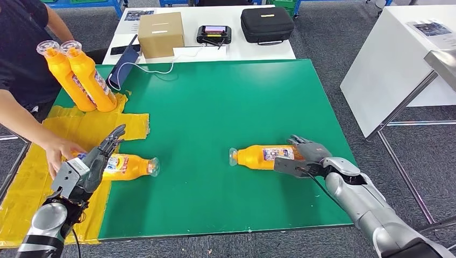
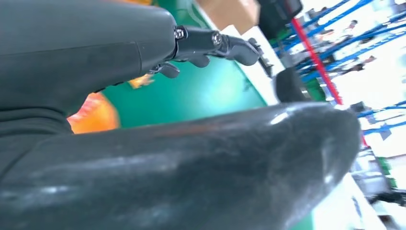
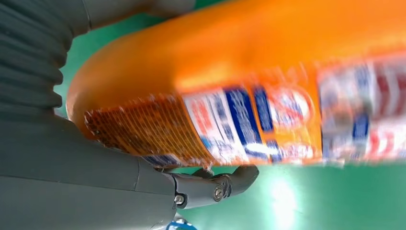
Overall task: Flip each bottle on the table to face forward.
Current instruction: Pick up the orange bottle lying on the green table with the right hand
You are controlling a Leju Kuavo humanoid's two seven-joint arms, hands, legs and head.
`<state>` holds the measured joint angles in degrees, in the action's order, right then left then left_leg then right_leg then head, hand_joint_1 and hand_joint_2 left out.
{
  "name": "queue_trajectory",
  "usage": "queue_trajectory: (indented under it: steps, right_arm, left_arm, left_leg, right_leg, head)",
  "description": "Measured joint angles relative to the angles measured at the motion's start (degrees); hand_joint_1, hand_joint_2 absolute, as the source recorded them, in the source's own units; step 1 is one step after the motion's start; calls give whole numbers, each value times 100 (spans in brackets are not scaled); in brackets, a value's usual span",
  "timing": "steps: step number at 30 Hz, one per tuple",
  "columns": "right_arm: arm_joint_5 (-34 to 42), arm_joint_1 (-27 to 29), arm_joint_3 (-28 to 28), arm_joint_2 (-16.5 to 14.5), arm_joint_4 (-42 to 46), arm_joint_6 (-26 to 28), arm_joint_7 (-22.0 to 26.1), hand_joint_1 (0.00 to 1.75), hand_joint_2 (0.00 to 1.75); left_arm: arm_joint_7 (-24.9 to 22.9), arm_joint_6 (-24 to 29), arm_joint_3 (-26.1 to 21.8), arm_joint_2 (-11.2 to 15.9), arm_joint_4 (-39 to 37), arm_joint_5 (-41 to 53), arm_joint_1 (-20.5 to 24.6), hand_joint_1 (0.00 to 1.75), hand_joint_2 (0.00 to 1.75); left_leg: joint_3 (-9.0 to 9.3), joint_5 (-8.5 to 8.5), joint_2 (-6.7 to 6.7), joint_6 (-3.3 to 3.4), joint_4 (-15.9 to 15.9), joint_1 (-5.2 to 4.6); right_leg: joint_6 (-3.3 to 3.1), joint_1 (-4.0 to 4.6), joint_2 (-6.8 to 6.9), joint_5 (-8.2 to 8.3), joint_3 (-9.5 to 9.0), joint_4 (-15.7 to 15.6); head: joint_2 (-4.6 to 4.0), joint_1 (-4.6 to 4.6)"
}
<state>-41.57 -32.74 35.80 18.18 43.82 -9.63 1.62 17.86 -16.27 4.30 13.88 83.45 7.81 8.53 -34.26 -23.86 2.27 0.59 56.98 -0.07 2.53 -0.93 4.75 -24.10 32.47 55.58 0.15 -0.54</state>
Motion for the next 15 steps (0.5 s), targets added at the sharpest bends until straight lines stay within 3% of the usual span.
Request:
queue_trajectory:
  steps: [7, 13, 15]
  right_arm:
    - [-50, -176, 96, -280, -646, 171, 93, 175, 175]
    - [200, -199, 50, -456, -720, 232, -45, 175, 175]
    - [375, -135, -8, -526, -677, 473, -67, 175, 175]
  left_arm:
    - [-69, -108, 239, -28, 149, -347, 87, 0, 0]
    - [-197, -95, 292, -93, 330, -763, 44, 0, 0]
    - [-276, -35, 296, -128, 411, -911, -21, 0, 0]
  left_leg:
    - [70, -30, 33, -1, -2, 1]
    - [86, -30, 73, -3, -2, 4]
    - [87, -32, 82, -5, -3, 8]
  right_leg:
    - [-4, -1, -32, -7, -9, -6]
    - [-4, 5, -70, 1, -65, -5]
    - [-5, 9, -75, 2, -70, -5]
  head:
    - [0, -3]
    - [0, -2]
    - [0, -1]
